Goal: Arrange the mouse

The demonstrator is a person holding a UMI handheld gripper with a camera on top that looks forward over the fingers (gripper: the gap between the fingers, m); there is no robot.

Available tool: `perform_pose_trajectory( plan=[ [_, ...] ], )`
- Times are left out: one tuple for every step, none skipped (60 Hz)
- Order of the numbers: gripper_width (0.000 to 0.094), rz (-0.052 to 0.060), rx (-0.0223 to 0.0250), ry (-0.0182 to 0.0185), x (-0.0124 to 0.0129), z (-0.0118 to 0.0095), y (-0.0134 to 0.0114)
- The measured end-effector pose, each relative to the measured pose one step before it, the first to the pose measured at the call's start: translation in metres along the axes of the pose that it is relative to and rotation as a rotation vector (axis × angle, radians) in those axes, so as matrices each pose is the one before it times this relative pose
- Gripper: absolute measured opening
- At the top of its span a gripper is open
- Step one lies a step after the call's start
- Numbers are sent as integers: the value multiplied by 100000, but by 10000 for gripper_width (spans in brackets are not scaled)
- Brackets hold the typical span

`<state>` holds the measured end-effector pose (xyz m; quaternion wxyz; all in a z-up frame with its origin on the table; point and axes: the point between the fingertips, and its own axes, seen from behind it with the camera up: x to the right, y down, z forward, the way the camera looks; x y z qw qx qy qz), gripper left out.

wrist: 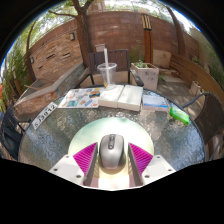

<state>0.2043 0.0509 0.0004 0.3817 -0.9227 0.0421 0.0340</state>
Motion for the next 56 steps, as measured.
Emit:
perform_pose_trajectory(
  plan=[
    [638, -1046, 714, 739, 75, -392, -228],
    [693, -1011, 863, 349, -57, -459, -254],
    [761, -987, 876, -81, -175, -476, -285],
    [829, -810, 528, -564, 94, -554, -622],
    [874, -836, 700, 209, -206, -463, -2],
    [861, -500, 178, 306, -156, -579, -153],
    [848, -499, 397, 291, -61, -624, -164],
    [844, -186, 376, 590, 9, -677, -173],
    [847, -104, 495, 540, -28, -733, -200],
    [855, -11, 473, 453, -67, -840, -202],
    [857, -74, 498, 299, -147, -842, -208],
    [855, -131, 406, 449, -130, -1059, -252],
    [856, -105, 615, 315, -143, -824, -199],
    [856, -207, 359, 259, -148, -748, -198],
    [855, -240, 423, 448, -169, -857, -116],
    [854, -309, 252, 538, -122, -910, -77],
    [853, -290, 283, 474, -148, -927, -77],
    [855, -249, 408, 375, -177, -977, -92],
    [856, -219, 497, 308, -215, -965, -112],
    [856, -152, 454, 333, -73, -1252, -76],
    [858, -157, 329, 568, -127, -971, -3],
    [859, -115, 278, 641, -139, -963, 11],
    [857, -127, 238, 617, -106, -918, 72],
    [855, -175, 151, 553, -124, -911, 67],
    [855, -204, 148, 576, -137, -895, 122],
    [855, -108, 171, 530, -154, -889, 104],
    [855, 24, 223, 446, -148, -850, 115],
    [855, 100, 235, 392, -153, -791, 142],
    [857, 32, 198, 322, -149, -780, 147],
    [856, -64, 121, 280, -160, -738, 219],
    [857, -76, 222, 173, -12, -783, 218],
    [858, -69, 193, 249, -142, -633, 170],
    [860, -91, 246, 266, -134, -656, 172],
    [858, -209, 316, 303, -129, -580, 168],
    [856, -290, 305, 347, -113, -578, 193],
    [854, -259, 250, 261, -138, -567, 153],
    [855, -161, 141, 422, -144, -647, 267],
    [856, -211, 207, 231, -93, -559, 82],
    [856, -211, 229, 172, -86, -484, 150],
    [856, -122, 263, 146, -140, -432, 123],
    [858, -16, 240, 159, -104, -425, 109],
    [856, 106, 276, 70, -121, -394, 86],
    [856, 97, 292, 3, -298, -323, 136],
    [858, 56, 176, -158, -110, -456, 79],
    [858, -52, 127, 3, -102, -320, 80],
    [858, -199, 174, 135, -54, -311, 81],
    [861, -273, 267, 216, -42, -280, 41],
    [859, -308, 345, 195, -37, -245, -8],
    [859, -194, 391, 224, -230, -163, 79],
    [860, -213, 253, -2, -92, -253, -56],
    [861, -338, 219, 104, -64, -176, 16],
    [861, -305, 128, 121, -44, -186, 14],
    [861, -204, -9, 41, -65, -152, 49],
    [863, -48, -51, -43, -109, -114, 183],
    [861, 78, -164, -98, -112, -98, 25],
    [862, 127, -88, -66, -55, -64, 26]
  ],
)
